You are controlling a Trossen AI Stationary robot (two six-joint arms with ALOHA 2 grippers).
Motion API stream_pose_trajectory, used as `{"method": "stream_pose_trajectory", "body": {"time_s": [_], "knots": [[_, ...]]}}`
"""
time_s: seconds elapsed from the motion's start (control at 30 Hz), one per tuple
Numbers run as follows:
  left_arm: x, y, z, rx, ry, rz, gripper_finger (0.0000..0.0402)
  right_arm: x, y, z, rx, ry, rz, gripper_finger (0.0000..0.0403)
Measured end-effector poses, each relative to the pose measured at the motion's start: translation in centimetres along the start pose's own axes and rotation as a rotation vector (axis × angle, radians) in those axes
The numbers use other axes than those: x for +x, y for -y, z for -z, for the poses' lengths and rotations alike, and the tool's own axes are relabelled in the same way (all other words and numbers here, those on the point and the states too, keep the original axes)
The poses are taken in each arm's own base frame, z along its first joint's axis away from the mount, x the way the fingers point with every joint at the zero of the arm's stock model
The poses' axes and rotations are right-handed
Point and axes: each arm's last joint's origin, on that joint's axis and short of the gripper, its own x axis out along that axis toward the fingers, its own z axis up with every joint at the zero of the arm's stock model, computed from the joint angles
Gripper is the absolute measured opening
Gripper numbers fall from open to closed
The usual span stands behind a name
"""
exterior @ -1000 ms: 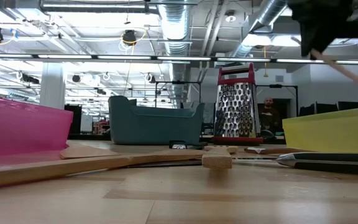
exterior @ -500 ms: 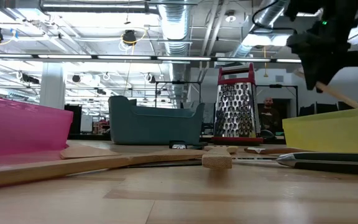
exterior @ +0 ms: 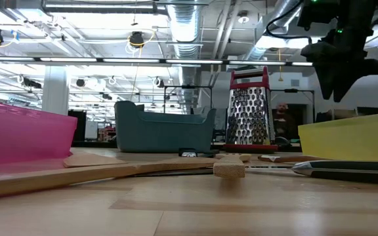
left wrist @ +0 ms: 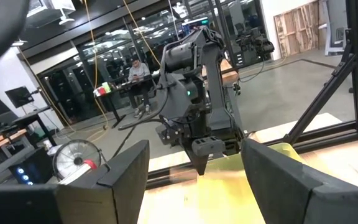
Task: Pick & Place Kitchen Items
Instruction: Put the brown spatula into the yellow bin, then put the black table knife into the blue bin
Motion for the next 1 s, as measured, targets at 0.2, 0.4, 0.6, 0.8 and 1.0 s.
{"method": "stream_pose_trajectory", "body": {"time_s": [0.2, 0.4, 0.6, 0.8, 1.0], "knots": [[0.0, 0.0, 0.0, 0.0, 0.0, 0.0, 0.0237, 0.0, 0.0, 0.0, -0.017, 0.002, -0.002, 0.0179], [-0.3, -0.1, -0.3, -0.001, 0.006, -0.001, 0.0237, -0.2, -0.5, -0.5, -0.082, 0.047, -0.058, 0.0192], [-1.9, -0.7, -1.1, -0.13, -0.042, -0.016, 0.0237, -2.3, -1.6, -1.6, -0.124, 0.106, -0.184, 0.0224], [-1.9, 1.0, 1.0, -0.205, -0.279, -0.098, 0.0237, -3.0, -2.2, -2.2, -0.111, 0.162, -0.243, 0.0234], [-1.2, 4.3, 4.2, -0.147, -0.518, -0.093, 0.0237, -2.9, -2.5, -2.4, -0.128, 0.18, -0.259, 0.0234]]}}
